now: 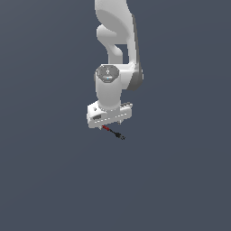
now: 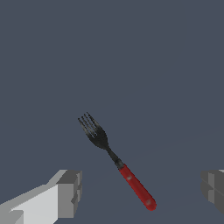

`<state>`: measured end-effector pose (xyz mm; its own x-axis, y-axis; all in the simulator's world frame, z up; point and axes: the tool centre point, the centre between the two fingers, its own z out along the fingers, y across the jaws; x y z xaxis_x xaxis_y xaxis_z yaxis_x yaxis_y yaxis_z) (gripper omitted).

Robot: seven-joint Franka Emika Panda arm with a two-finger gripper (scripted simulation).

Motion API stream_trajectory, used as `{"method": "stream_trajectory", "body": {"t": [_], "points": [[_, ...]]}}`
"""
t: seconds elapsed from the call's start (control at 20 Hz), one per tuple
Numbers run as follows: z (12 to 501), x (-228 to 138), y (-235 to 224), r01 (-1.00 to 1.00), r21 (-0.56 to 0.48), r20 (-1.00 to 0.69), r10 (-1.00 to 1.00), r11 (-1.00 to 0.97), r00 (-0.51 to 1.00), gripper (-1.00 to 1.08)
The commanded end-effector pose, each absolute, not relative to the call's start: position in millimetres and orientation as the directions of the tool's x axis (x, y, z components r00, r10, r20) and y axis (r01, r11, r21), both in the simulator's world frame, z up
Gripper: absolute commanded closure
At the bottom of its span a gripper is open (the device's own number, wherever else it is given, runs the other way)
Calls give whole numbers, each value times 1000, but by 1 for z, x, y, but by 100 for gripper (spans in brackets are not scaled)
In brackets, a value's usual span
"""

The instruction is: Pick up the object and move it to a goal position.

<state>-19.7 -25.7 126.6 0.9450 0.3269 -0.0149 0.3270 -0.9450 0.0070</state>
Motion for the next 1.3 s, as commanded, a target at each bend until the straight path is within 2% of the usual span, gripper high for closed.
{"method": "stream_trajectory", "body": {"t": [0.0, 0.7, 1.25], "points": [[119, -23, -27, 391, 7, -15, 391, -920, 920, -92], [77, -46, -30, 706, 3, -9, 706, -708, 708, -92], [59, -57, -30, 821, 0, -1, 821, -571, 571, -92]]}}
